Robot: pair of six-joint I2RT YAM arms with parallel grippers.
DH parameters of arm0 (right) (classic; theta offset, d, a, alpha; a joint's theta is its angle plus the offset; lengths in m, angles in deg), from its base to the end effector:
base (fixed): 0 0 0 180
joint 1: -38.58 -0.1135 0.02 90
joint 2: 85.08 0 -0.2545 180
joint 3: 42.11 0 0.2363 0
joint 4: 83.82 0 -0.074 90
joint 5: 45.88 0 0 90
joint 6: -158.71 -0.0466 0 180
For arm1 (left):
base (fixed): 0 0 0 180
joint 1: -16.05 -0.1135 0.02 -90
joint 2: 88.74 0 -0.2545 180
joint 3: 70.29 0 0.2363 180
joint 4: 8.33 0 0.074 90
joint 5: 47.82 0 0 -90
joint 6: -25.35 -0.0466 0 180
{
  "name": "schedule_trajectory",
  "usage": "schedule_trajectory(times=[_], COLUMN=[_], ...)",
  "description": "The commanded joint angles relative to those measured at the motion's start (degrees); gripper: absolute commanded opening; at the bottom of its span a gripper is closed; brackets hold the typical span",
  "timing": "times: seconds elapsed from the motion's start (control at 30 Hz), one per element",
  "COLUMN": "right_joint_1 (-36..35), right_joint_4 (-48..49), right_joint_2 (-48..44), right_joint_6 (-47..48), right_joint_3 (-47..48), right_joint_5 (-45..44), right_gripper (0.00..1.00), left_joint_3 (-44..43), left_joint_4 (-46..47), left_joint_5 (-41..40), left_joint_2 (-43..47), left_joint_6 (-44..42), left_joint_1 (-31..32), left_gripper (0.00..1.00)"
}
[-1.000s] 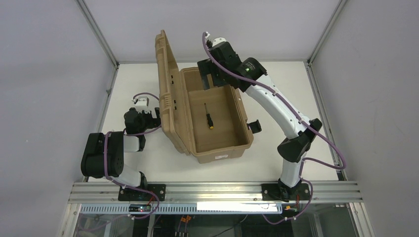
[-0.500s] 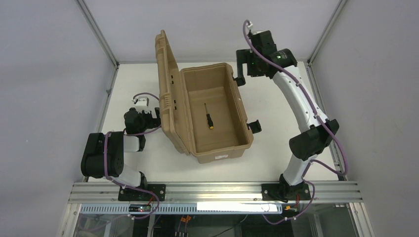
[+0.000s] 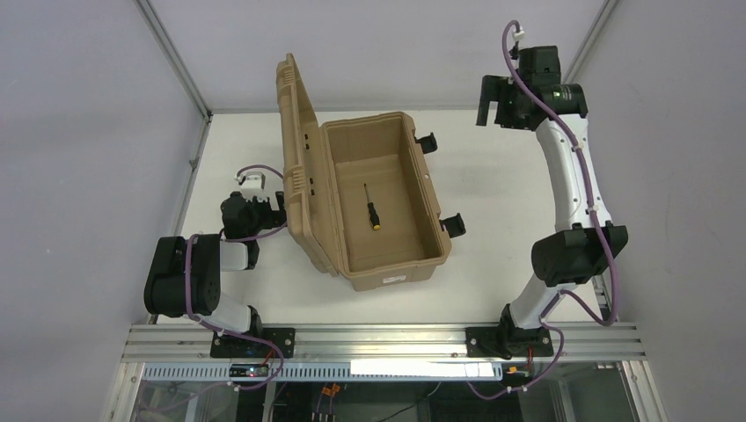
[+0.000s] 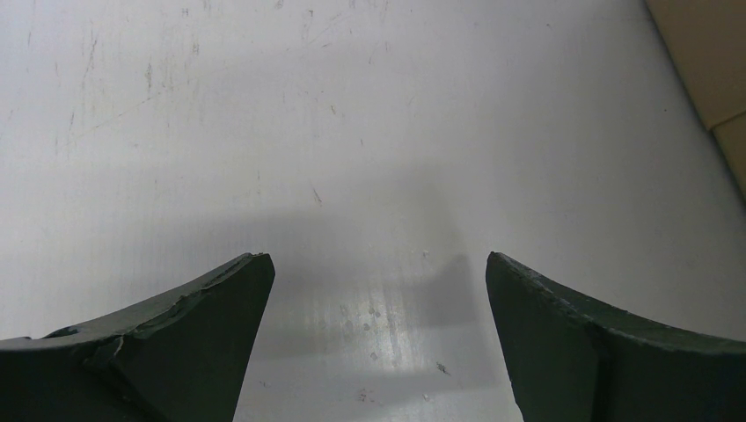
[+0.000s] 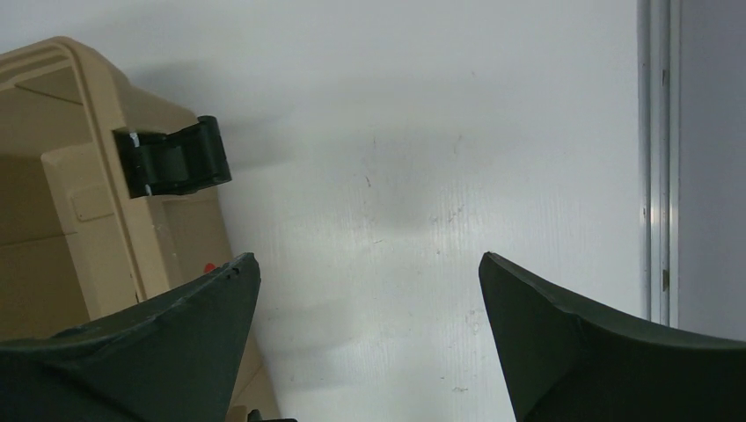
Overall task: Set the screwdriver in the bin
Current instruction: Reset both arms
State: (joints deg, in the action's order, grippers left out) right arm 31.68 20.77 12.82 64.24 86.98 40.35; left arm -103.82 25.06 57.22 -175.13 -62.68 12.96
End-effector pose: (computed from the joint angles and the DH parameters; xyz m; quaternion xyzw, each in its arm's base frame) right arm 0.3414 0.0382 0.4039 -0.0067 0.9208 0.0084 0.3898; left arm 0.2591 0.0019 0.1395 0.0398 0.8120 -0.1013 0.5734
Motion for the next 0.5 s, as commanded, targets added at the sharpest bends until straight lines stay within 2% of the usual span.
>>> schedule_trajectory(times=[0.0,0.47], right_joint_1=[2.9,5.1], right_joint_4=[-0.6,0.4], right_joint_2=[-1.4,-2.3], right_joint_6=[1.9,2.2], right_joint_3=[2.2,2.1], right_joint_5=[2.7,3.3], right_gripper=[0.99,0.99], left_joint_3=[-0.6,-0.6], left_joint_4=[3.4,3.4], left_joint_5=[0.3,0.3], left_joint_2=[-0.1,-0.1], left_joint_6=[-0.3,-0.3], left_joint_1=[-0.5,-0.5], left_gripper=[0.99,0.99])
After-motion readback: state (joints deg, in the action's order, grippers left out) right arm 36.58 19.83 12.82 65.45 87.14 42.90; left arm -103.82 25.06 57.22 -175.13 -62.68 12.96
